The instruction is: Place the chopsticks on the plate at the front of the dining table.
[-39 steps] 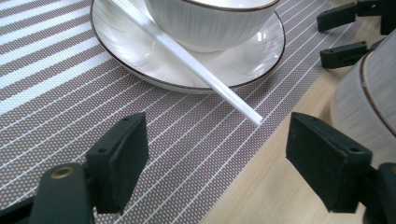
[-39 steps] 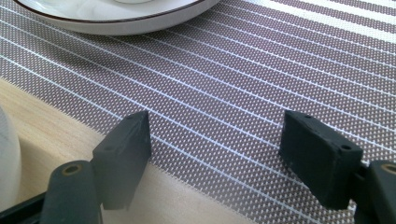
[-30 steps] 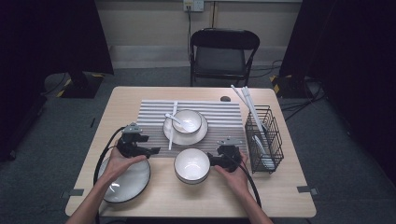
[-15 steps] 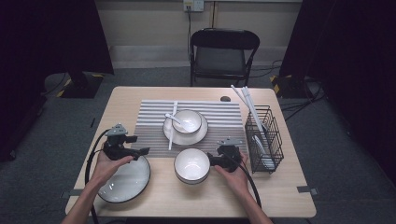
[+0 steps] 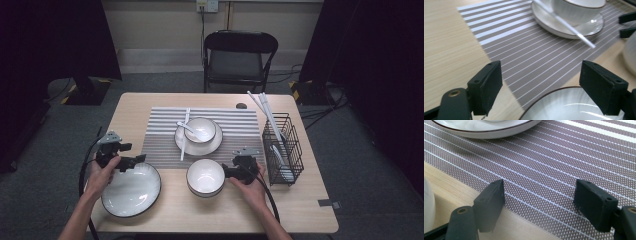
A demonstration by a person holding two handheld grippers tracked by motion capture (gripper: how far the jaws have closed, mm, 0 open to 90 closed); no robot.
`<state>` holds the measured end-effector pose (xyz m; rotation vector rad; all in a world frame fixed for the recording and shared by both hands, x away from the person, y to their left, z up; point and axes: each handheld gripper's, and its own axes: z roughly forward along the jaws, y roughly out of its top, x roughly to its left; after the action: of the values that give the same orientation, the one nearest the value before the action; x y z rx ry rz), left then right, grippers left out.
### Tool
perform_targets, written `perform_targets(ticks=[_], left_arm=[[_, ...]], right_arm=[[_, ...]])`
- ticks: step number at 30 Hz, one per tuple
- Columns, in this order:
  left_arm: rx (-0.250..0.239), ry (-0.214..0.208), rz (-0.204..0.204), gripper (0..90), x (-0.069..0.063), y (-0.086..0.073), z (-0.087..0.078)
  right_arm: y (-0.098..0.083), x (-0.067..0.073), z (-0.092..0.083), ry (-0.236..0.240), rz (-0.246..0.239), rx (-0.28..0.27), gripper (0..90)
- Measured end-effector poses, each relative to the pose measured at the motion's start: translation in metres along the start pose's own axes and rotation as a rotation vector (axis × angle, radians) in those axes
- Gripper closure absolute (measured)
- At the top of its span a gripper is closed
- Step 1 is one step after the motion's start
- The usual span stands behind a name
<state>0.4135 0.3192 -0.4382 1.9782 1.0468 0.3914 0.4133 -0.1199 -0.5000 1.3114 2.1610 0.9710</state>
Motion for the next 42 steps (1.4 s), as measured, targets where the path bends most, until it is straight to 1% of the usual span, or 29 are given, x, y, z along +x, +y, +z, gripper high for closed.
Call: perform_targets(ticks=[1, 2, 3, 4, 5, 8, 9, 10, 12, 14, 17, 18, 19, 20, 21, 22, 23, 25, 28, 29, 30, 31, 33, 35, 36, 37, 39, 41, 42], left_arm=[[0.000, 0.005, -0.015, 19.5, 0.004, -0.001, -0.001], [0.000, 0.005, -0.015, 19.9, 0.004, -0.001, -0.001], [-0.005, 0.012, -0.034, 19.9, 0.007, -0.003, -0.002], [-0.024, 0.021, -0.067, 19.9, 0.012, -0.004, -0.004], [-0.024, 0.021, -0.067, 19.8, 0.012, -0.004, -0.004], [-0.044, 0.048, -0.096, 20.7, 0.023, -0.008, -0.009], [-0.036, 0.067, -0.102, 21.1, 0.029, -0.010, -0.011], [-0.036, 0.067, -0.102, 21.4, 0.029, -0.010, -0.011], [-0.026, 0.090, -0.100, 21.4, 0.034, -0.014, -0.013], [-0.017, 0.090, -0.112, 21.5, 0.038, -0.017, -0.013], [0.003, 0.115, -0.107, 21.4, 0.044, -0.021, -0.012], [0.003, 0.115, -0.107, 21.4, 0.044, -0.021, -0.012], [0.005, 0.129, -0.120, 21.4, 0.047, -0.023, -0.013], [0.005, 0.129, -0.120, 21.4, 0.047, -0.023, -0.013], [-0.001, 0.142, -0.132, 21.4, 0.049, -0.024, -0.013], [0.005, 0.142, -0.142, 21.4, 0.051, -0.025, -0.013], [0.010, 0.154, -0.152, 21.2, 0.053, -0.027, -0.013], [0.011, 0.181, -0.148, 20.7, 0.058, -0.033, -0.014], [0.010, 0.179, -0.153, 20.6, 0.061, -0.037, -0.014], [0.012, 0.187, -0.158, 20.6, 0.063, -0.039, -0.014], [0.020, 0.193, -0.149, 20.6, 0.065, -0.041, -0.013], [0.024, 0.192, -0.157, 20.6, 0.066, -0.042, -0.013], [0.031, 0.206, -0.169, 20.8, 0.070, -0.044, -0.012], [0.034, 0.199, -0.165, 20.6, 0.071, -0.047, -0.011], [0.042, 0.201, -0.162, 19.3, 0.072, -0.048, -0.009], [0.057, 0.215, -0.159, 18.8, 0.073, -0.049, -0.007], [0.067, 0.217, -0.152, 18.8, 0.074, -0.050, -0.006], [0.082, 0.224, -0.159, 18.5, 0.076, -0.053, -0.003], [0.093, 0.223, -0.172, 18.6, 0.078, -0.054, -0.001]], right_arm=[[0.000, 0.000, 0.000, 0.000, 0.000, 0.000, 23.9], [0.000, 0.000, 0.000, 0.000, 0.000, 0.000, 23.9], [0.000, 0.000, 0.000, 0.000, 0.000, 0.000, 23.9], [0.000, 0.000, 0.000, 0.000, 0.000, 0.000, 23.9], [0.000, 0.000, 0.000, 0.000, 0.000, 0.000, 23.9], [0.000, 0.000, 0.000, 0.000, 0.001, 0.000, 23.9], [0.000, 0.000, 0.000, 0.000, 0.001, 0.000, 23.9], [0.000, 0.000, 0.000, 0.000, 0.001, 0.000, 23.9], [0.000, 0.000, 0.000, -0.001, 0.001, 0.000, 23.9], [0.000, 0.000, 0.000, 0.000, 0.000, 0.000, 23.9], [0.000, 0.000, 0.000, 0.000, 0.000, 0.000, 24.0], [0.000, 0.000, 0.000, 0.000, 0.000, 0.000, 24.0], [0.000, 0.000, 0.000, 0.000, 0.000, 0.000, 23.9], [0.000, 0.000, 0.000, 0.000, 0.000, 0.000, 23.9], [0.000, 0.000, 0.000, 0.000, 0.000, 0.000, 23.9], [0.000, 0.000, 0.000, 0.000, 0.000, 0.000, 23.9], [0.000, 0.000, 0.000, 0.000, 0.000, 0.000, 23.9], [0.000, 0.000, 0.000, 0.000, 0.000, 0.000, 23.9], [0.000, 0.000, 0.000, 0.000, 0.000, 0.000, 23.9], [0.000, 0.000, 0.000, 0.000, 0.000, 0.000, 24.0], [0.000, 0.000, 0.000, 0.000, 0.000, 0.000, 23.9], [0.000, 0.000, 0.000, 0.000, 0.000, 0.000, 23.9], [0.000, 0.000, 0.000, 0.000, 0.000, 0.000, 23.9], [0.000, 0.000, 0.000, 0.000, 0.000, 0.000, 23.9], [0.000, 0.000, 0.000, 0.000, 0.000, 0.000, 23.9], [0.000, 0.000, 0.000, 0.000, 0.000, 0.000, 23.9], [0.000, 0.000, 0.000, 0.000, 0.000, 0.000, 23.9], [0.000, 0.000, 0.000, 0.000, 0.000, 0.000, 23.9], [0.000, 0.000, 0.000, 0.000, 0.000, 0.000, 23.9]])
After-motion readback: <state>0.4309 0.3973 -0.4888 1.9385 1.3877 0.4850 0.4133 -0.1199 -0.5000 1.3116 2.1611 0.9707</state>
